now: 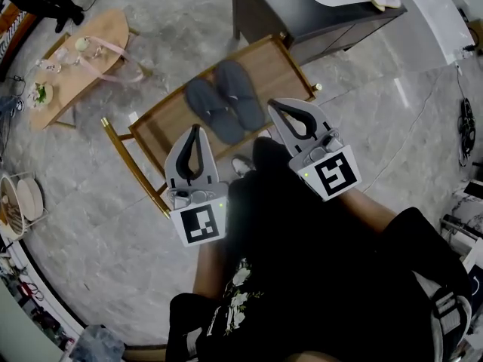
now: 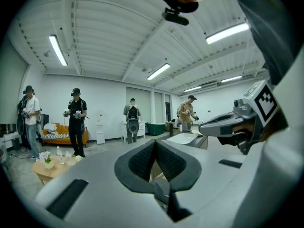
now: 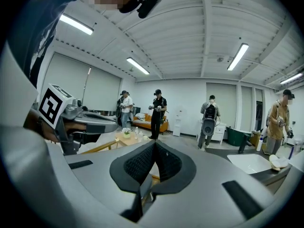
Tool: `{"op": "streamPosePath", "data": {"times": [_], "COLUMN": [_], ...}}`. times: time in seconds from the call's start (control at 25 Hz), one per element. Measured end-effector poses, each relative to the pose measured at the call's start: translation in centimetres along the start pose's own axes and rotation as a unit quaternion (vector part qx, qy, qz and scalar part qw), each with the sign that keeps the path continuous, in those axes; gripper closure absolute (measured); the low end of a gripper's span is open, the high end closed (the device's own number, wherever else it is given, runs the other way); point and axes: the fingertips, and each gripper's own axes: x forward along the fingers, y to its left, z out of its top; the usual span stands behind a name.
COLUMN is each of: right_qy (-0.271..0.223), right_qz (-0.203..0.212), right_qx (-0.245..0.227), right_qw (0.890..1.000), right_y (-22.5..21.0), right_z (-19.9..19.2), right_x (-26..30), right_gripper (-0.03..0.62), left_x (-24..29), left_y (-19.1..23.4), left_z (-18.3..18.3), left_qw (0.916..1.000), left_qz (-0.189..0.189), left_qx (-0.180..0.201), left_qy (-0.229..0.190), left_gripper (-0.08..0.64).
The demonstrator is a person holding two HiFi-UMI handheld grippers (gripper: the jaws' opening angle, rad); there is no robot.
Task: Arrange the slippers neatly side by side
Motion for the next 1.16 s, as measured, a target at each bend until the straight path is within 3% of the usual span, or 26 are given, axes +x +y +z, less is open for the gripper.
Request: {"op": "streamPosePath", "data": {"times": [0.32,0.76,1.16], "right_qy": [0.037,-0.007,-0.021], "right_qz": [0.037,0.116,0.157], "right_qx": [0.026,0.056,0.058], "right_qw": [0.998,0.992,0.986], "right_y": [-2.2,-5.4,-8.0], "right_z": [-2.3,-1.0,-1.3], "right_x": [3.1,9.4,11.1], "right_gripper": [0.595,0.595,0.595], "left_x": [3.9,8.0,10.9], "left_y": [0.0,0.8,0.1], "left_z": [-2.1,0.2,0.4], "left_qw": [0.9981,0.9926,0.9895], "left_qz": [0.002,0.054,0.084], "left_qx": [-0.004,0.041,0.046], "left_qy": [0.062,0.100,0.108], "left_gripper": [0.557,0.557,0.557]}}
